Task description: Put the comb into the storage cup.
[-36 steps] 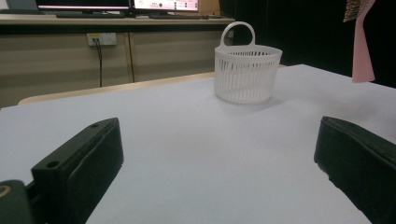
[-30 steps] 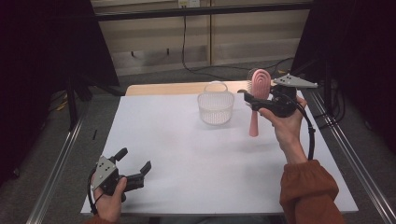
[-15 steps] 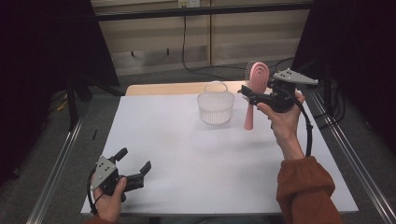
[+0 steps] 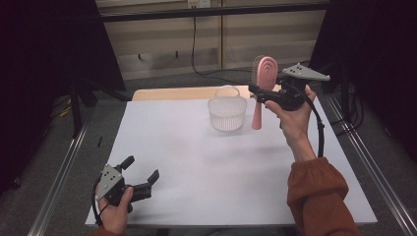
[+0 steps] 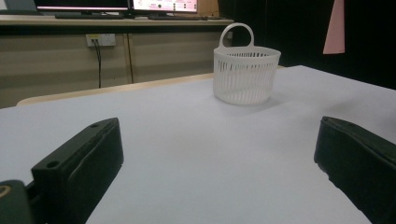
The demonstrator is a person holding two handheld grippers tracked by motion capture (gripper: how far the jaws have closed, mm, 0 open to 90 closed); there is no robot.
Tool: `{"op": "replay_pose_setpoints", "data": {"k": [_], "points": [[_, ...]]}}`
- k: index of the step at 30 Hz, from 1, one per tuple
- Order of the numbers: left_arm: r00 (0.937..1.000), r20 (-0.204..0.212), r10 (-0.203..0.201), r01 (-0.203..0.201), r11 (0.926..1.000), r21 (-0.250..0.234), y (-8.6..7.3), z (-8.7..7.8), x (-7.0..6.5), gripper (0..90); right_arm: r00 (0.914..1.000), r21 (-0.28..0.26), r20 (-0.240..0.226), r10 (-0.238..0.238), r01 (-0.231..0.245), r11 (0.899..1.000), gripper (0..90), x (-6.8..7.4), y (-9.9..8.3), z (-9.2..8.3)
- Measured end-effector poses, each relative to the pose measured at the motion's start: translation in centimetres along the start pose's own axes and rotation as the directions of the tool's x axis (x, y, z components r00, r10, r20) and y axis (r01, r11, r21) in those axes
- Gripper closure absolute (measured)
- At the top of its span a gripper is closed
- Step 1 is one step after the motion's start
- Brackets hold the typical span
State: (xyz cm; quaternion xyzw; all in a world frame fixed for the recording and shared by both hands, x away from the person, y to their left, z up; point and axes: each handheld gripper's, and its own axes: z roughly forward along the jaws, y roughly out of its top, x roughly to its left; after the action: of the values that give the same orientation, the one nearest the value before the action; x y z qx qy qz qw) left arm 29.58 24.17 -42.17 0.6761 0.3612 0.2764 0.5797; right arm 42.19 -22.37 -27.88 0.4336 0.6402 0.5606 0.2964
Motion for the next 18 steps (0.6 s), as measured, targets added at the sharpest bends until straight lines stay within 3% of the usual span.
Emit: {"op": "replay_pose_setpoints", "data": {"k": [18], "points": [[1.0000,0.000,0.001,-0.001,1.0000,0.001,0.0,0.0,0.0,1.4,0.9995,-0.042,-0.029,-0.015,0.014,0.999,19.3,0.7,1.7,1.3]]}}
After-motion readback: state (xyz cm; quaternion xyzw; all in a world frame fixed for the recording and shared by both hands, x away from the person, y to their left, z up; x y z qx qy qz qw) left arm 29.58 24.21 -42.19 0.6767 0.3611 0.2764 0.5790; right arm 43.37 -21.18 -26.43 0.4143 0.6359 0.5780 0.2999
